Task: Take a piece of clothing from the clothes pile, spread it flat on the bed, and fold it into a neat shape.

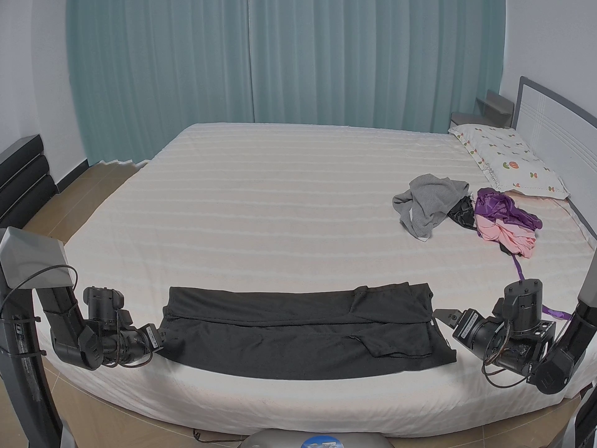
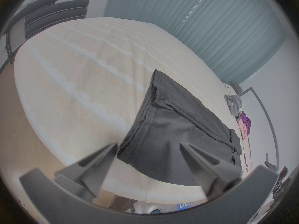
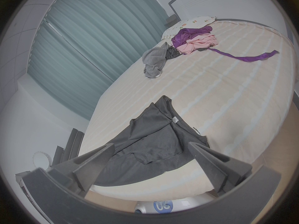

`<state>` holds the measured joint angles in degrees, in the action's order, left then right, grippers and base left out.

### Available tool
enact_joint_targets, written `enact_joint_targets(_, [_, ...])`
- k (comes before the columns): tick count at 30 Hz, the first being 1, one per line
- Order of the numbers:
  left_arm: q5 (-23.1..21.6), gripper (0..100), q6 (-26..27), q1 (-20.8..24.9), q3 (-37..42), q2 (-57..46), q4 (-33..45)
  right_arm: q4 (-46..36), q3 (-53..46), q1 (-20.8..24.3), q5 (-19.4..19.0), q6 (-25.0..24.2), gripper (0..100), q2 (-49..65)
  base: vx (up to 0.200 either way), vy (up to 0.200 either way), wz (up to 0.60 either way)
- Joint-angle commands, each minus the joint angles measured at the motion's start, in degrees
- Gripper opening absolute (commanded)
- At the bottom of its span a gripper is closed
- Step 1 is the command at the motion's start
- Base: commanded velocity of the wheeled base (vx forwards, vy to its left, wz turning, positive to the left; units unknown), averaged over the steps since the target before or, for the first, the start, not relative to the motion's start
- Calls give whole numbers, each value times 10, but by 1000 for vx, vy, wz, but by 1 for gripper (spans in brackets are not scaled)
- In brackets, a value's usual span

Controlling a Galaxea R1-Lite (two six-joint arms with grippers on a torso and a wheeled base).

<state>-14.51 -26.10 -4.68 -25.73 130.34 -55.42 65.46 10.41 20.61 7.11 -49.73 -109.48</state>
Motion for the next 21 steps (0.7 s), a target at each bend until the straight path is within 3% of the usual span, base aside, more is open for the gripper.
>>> enact_joint_targets(1, [5,0,1,2,0,3,0,0,0,0,0,0,100,-4,0,0,0])
enact_joint_targets(7, [43,0,-2,-3,5,4,0,-2,-5,0,6,1,100,2,0,0,0])
enact_joint_targets(21, [47,0,2,-8,24,-4,1,-7,-7,0,7,3,100,-1,0,0,0])
